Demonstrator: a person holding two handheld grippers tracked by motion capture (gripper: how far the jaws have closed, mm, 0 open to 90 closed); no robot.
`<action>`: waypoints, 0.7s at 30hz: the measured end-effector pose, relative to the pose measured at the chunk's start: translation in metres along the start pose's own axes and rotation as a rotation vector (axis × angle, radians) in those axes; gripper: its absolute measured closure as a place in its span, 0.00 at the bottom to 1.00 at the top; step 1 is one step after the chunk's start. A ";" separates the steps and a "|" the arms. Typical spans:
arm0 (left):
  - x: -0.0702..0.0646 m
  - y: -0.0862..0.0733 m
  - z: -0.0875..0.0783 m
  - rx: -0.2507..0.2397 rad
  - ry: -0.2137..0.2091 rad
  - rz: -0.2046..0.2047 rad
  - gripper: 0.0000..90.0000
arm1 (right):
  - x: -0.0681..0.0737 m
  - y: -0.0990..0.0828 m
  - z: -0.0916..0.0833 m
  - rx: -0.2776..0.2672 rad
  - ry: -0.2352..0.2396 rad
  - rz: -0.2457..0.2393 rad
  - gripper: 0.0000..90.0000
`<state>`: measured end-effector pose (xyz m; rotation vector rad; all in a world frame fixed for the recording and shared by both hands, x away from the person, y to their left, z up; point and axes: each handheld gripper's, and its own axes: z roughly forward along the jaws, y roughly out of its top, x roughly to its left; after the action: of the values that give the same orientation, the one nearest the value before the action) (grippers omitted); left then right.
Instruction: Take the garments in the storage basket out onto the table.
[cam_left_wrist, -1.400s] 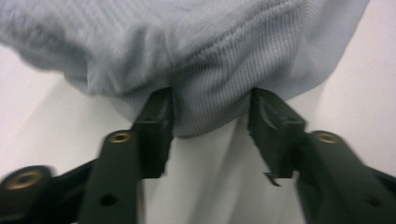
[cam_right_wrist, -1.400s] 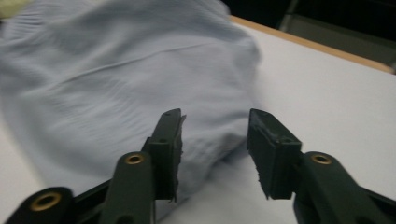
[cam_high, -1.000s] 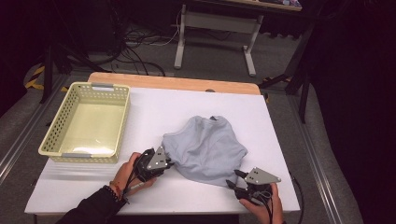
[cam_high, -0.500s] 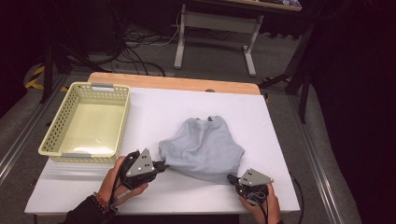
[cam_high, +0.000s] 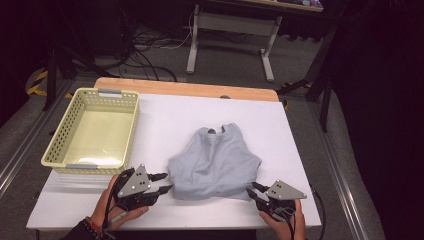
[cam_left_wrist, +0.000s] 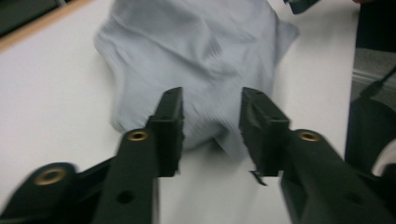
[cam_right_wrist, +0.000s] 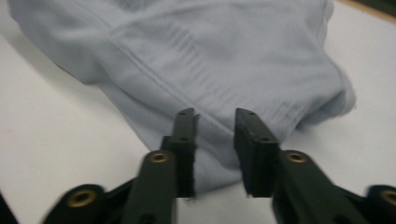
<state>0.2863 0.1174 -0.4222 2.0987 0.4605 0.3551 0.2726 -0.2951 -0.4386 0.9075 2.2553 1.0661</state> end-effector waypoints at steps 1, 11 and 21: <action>-0.002 -0.004 0.004 0.022 0.007 -0.004 0.57 | -0.002 -0.002 0.002 0.014 0.006 0.012 0.64; -0.003 -0.021 0.051 0.175 -0.035 -0.044 0.61 | -0.009 -0.008 0.020 0.118 0.012 0.079 0.61; -0.003 -0.007 0.030 0.075 -0.083 -0.041 0.96 | -0.006 0.007 -0.006 -0.017 0.058 0.037 0.92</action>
<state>0.2946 0.0973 -0.4436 2.1646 0.4737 0.2288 0.2748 -0.2992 -0.4286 0.9259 2.2813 1.1402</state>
